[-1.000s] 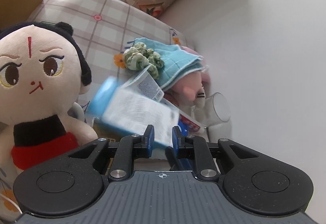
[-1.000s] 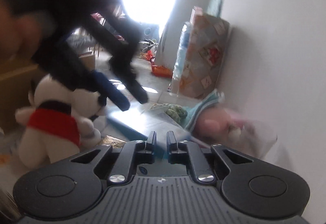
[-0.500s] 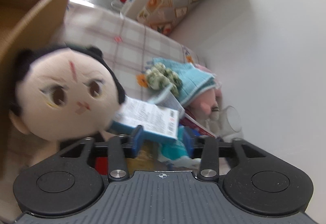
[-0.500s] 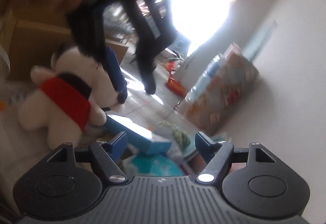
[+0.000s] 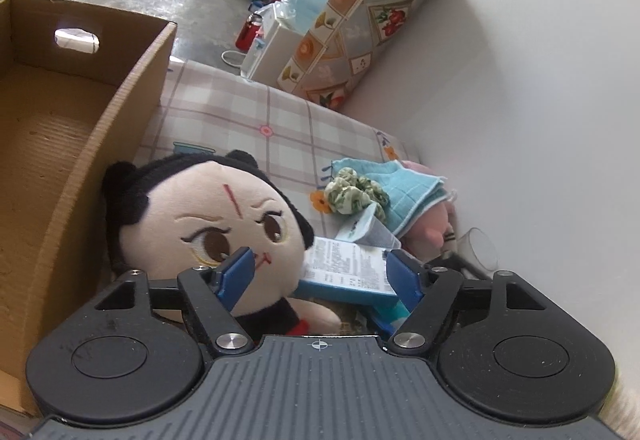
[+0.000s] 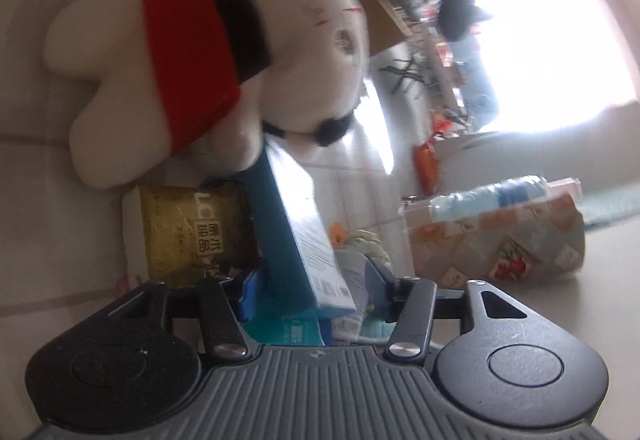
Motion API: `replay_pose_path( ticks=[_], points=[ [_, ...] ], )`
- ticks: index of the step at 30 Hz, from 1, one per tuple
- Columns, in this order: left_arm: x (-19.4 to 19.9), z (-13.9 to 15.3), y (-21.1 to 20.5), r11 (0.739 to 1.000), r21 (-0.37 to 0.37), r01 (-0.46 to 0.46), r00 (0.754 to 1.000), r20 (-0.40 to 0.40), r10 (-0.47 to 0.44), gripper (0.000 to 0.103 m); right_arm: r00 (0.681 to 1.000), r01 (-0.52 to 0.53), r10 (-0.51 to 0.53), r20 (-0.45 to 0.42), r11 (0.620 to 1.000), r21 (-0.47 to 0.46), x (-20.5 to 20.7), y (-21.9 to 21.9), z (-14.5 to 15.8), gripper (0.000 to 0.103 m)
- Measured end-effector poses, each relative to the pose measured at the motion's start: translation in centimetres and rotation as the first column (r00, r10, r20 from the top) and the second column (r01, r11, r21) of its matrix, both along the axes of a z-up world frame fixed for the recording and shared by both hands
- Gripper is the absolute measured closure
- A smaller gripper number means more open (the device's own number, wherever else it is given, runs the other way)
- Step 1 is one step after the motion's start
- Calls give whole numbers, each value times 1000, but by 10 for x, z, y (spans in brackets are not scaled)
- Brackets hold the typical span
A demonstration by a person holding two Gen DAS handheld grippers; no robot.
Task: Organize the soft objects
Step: 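Lift the blue box with the left tool while the right tool reaches the gold tissue pack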
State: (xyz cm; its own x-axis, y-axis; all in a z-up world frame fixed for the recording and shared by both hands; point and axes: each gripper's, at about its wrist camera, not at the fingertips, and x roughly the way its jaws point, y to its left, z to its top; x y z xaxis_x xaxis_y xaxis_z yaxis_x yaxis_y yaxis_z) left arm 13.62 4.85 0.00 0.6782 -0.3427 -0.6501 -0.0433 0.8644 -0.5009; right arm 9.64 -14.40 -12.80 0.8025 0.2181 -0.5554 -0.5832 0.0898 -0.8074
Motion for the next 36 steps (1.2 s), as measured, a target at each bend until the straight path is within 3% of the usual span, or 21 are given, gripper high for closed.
replay_pose_path(
  ticks=[2,5,10,13,16,19,21,23,25,27,28,30,32,36],
  points=[
    [-4,0,7,1000,1,-8,1000,15,8,29,1000,3,-3,-28,1000,-26,2,8,-3,69],
    [-10,-1,14,1000,0,-8,999,37,8,28,1000,16,-17,-3,999,-39,0,11,-5,72],
    [-20,-2,20,1000,-15,16,999,51,-15,27,988,151,-145,-61,981,122,-4,3,30,73],
    [-27,-1,19,999,-14,38,997,64,-37,25,962,267,-237,-139,924,273,-9,-13,59,81],
    [-33,0,14,998,-14,65,996,69,-64,24,904,415,-296,-308,783,464,-9,-41,89,82],
    [-36,0,3,996,-5,90,994,62,-89,23,825,557,-306,-474,578,596,-9,-78,96,82],
    [-37,-2,-5,994,3,111,992,54,-111,22,764,643,-272,-585,397,655,-6,-107,91,82],
    [-36,-7,-17,989,5,149,988,31,-149,20,687,727,-195,-700,175,664,-1,-140,78,82],
    [-35,-11,-31,983,-1,184,983,7,-184,19,619,781,-86,-781,-34,623,-5,-171,63,82],
    [-35,-16,-44,976,4,219,976,-17,-219,18,558,819,38,-829,-188,542,-10,-193,42,82],
    [-35,-18,-51,972,7,237,971,-25,-236,16,536,832,88,-840,-226,507,-12,-199,33,82],
    [-37,-23,-65,962,20,272,962,-43,-271,15,519,844,145,-843,-247,477,-20,-205,20,82],
    [-37,-27,-78,953,41,300,953,-52,-298,13,511,851,171,-843,-240,467,-25,-207,13,82],
    [-33,-33,-110,932,102,348,937,-56,-344,7,526,845,163,-835,-211,491,-29,-211,6,80]
  ],
)
